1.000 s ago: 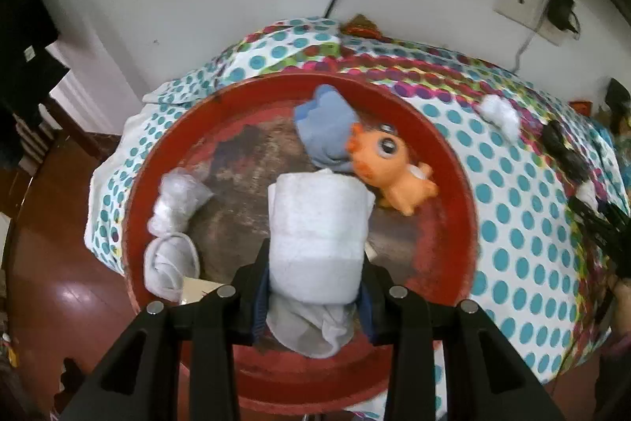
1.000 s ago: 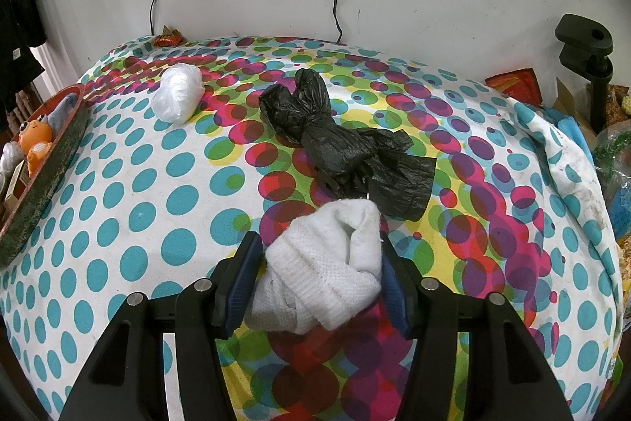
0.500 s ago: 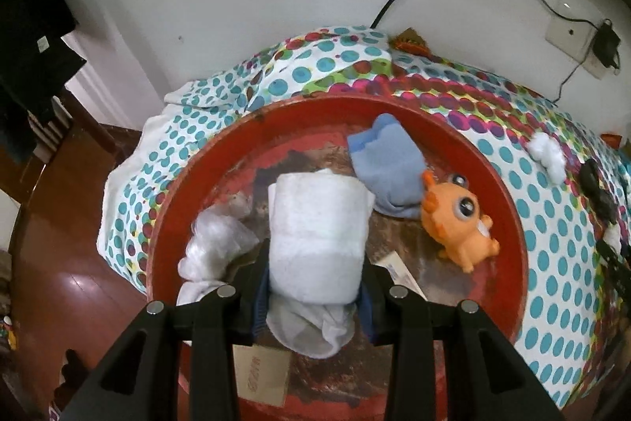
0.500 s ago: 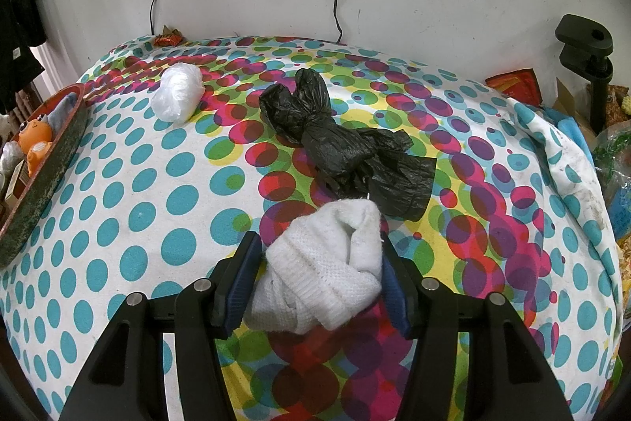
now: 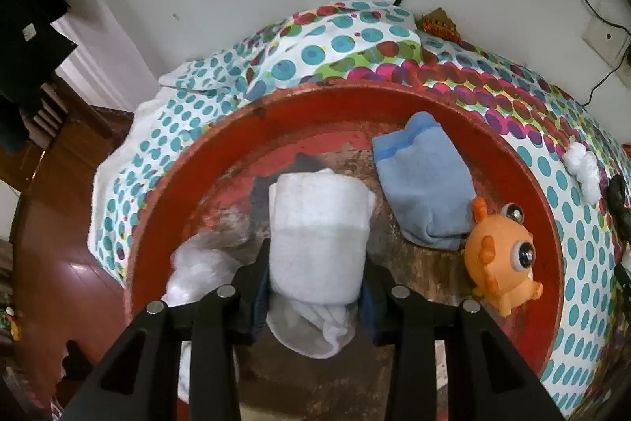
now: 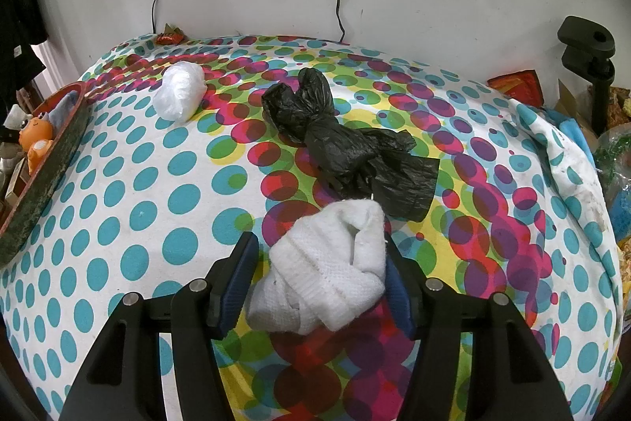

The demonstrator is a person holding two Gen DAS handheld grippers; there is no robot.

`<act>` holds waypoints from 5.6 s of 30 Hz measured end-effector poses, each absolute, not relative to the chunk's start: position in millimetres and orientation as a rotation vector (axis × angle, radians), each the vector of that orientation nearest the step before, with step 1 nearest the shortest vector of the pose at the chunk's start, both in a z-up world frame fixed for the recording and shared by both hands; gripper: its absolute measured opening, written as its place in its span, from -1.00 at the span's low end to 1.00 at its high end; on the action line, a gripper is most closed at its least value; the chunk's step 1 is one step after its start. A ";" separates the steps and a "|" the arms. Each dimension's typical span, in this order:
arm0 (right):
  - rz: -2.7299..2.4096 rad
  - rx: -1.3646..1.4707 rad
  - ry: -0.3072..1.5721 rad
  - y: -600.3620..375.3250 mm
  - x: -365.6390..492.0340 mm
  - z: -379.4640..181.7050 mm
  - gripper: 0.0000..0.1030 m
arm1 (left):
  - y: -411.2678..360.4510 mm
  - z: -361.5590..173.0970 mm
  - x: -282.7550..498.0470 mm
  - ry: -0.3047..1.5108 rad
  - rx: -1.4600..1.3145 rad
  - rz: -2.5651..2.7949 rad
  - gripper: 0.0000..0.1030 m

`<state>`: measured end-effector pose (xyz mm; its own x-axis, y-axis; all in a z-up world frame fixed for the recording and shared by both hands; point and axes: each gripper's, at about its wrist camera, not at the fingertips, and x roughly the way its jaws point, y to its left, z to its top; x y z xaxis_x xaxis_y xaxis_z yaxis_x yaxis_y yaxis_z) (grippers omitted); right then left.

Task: Organize objects
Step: 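Carry the white sock in the left gripper over the red tray, then lower the white sock onto the red tray and open the left gripper, then carry the white sock in the right gripper over the red tray, then lower the white sock onto the red tray and open the right gripper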

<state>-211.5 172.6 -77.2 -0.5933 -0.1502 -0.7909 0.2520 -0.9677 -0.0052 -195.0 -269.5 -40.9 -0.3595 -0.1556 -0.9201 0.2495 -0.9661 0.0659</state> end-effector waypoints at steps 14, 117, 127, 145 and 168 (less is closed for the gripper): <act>-2.614 1.283 0.173 172.4 -212.2 -77.4 0.19 | -267.4 -48.6 -201.8 0.095 1.630 -2.378 0.17; -2.191 1.030 0.348 -125.8 -106.0 -13.3 -0.24 | -284.4 -6.2 -0.8 0.360 1.122 -2.784 0.17; -2.047 1.043 0.382 -178.3 -91.9 -27.9 -0.23 | -306.5 -9.5 3.6 0.387 1.120 -2.717 0.18; -2.099 1.095 0.510 -212.2 -118.4 -53.6 -0.21 | -316.4 -16.1 2.2 0.380 1.132 -2.637 0.17; -2.144 0.999 0.417 -169.8 -101.2 -13.3 0.22 | -306.0 -18.2 -1.7 0.276 1.150 -2.606 0.18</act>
